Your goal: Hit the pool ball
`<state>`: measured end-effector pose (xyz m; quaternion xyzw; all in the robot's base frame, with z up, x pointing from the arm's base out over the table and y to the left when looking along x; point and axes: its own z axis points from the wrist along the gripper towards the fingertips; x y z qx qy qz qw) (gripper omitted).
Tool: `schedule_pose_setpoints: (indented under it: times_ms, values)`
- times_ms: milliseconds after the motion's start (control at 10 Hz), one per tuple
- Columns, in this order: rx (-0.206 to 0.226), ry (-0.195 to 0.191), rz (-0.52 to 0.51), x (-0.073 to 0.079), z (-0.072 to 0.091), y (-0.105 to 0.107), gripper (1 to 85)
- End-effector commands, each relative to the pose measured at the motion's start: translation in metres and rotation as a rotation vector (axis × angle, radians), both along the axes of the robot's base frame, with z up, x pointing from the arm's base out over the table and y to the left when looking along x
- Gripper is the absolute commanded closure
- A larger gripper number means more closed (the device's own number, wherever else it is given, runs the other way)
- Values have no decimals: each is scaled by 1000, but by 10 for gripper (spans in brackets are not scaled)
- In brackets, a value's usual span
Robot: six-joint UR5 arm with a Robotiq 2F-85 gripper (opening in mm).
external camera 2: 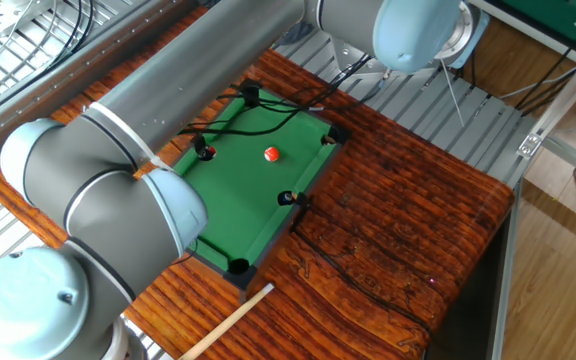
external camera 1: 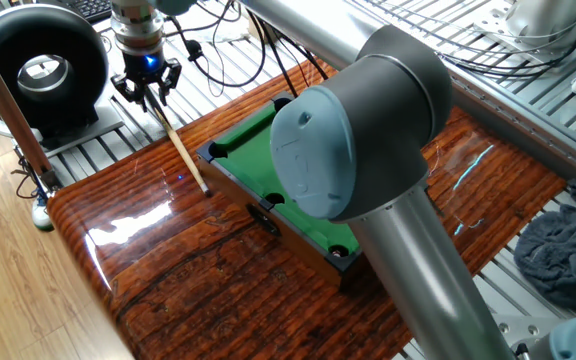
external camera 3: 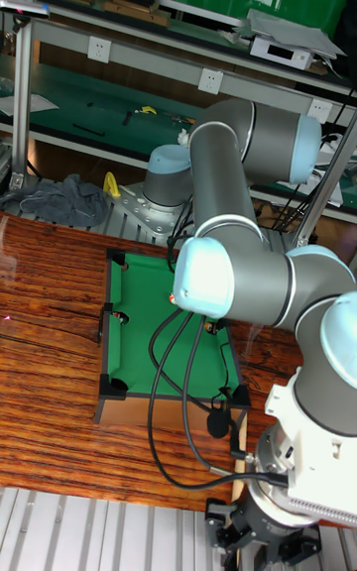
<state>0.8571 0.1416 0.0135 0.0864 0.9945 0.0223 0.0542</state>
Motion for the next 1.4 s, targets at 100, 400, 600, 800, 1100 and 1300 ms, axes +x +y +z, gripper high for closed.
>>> schedule_pose_setpoints:
  times_ms: [100, 400, 600, 800, 1100, 1300]
  values:
    - [11, -7, -10, 8, -8, 1, 460]
    - [0, 0, -3, 7, -8, -2, 590]
    - [-7, -4, 4, 8, -8, -3, 657]
    - [9, 14, -35, 7, -3, 5, 843]
    - [92, 79, -44, 3, 14, 13, 843]
    - [142, 116, -46, 0, 31, 16, 843]
